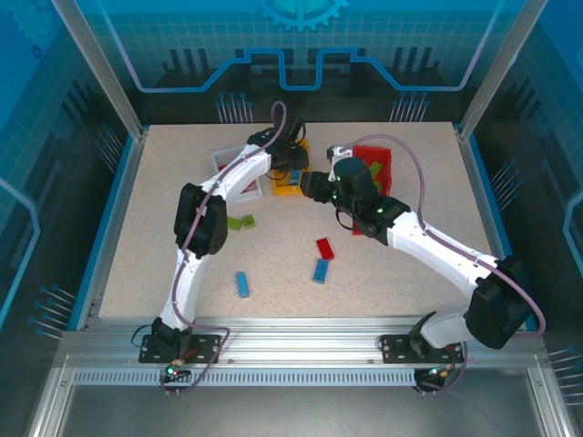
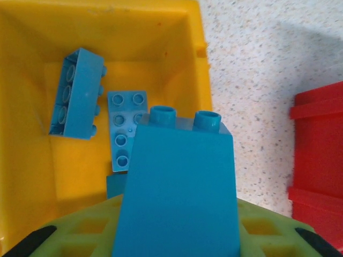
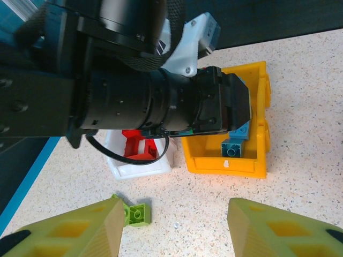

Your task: Sort the legos into containers by color

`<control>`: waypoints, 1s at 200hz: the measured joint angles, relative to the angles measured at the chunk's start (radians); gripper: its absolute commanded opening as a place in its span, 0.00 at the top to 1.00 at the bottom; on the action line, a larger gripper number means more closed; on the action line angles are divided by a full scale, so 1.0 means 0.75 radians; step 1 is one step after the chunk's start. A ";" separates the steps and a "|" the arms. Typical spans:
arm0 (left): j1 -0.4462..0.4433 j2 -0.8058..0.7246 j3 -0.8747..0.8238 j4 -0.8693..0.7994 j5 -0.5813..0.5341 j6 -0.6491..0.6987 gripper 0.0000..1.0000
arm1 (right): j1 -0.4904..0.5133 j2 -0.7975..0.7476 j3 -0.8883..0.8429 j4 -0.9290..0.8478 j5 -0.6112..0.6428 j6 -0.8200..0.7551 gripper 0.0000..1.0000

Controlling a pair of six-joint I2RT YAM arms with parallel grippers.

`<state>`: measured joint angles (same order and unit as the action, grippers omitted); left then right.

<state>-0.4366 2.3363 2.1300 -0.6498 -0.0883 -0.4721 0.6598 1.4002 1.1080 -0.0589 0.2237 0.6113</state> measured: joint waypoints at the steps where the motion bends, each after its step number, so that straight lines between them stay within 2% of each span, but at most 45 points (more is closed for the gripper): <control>1: 0.000 0.002 0.002 -0.002 -0.001 -0.001 0.59 | 0.000 0.000 0.000 -0.001 -0.001 0.000 0.45; 32: 0.013 0.034 0.022 -0.052 0.001 -0.008 0.48 | 0.000 0.000 0.000 -0.017 -0.005 0.004 0.42; 56: 0.020 0.034 0.037 -0.073 0.009 -0.025 0.44 | 0.000 0.000 0.000 -0.036 -0.007 0.004 0.40; 72: 0.020 0.033 0.039 -0.076 0.020 -0.030 0.45 | 0.000 0.000 0.000 -0.047 -0.010 0.004 0.40; 93: 0.020 0.030 0.039 -0.083 0.030 -0.035 0.52 | 0.000 -0.001 0.000 -0.060 -0.010 0.003 0.41; 116: 0.020 -0.018 0.020 -0.085 0.042 -0.036 0.53 | 0.000 -0.013 -0.003 -0.083 -0.007 -0.003 0.42; 148: 0.015 -0.234 -0.120 -0.054 0.045 -0.061 0.53 | 0.000 -0.054 -0.018 -0.150 0.026 -0.018 0.43; 200: -0.047 -0.840 -0.693 0.098 0.056 -0.137 0.53 | 0.021 -0.126 -0.127 -0.323 0.075 -0.076 0.43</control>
<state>-0.4717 1.7065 1.6100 -0.5762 -0.0463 -0.5751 0.6758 1.3056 1.0130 -0.3012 0.2802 0.5541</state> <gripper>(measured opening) 0.471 0.569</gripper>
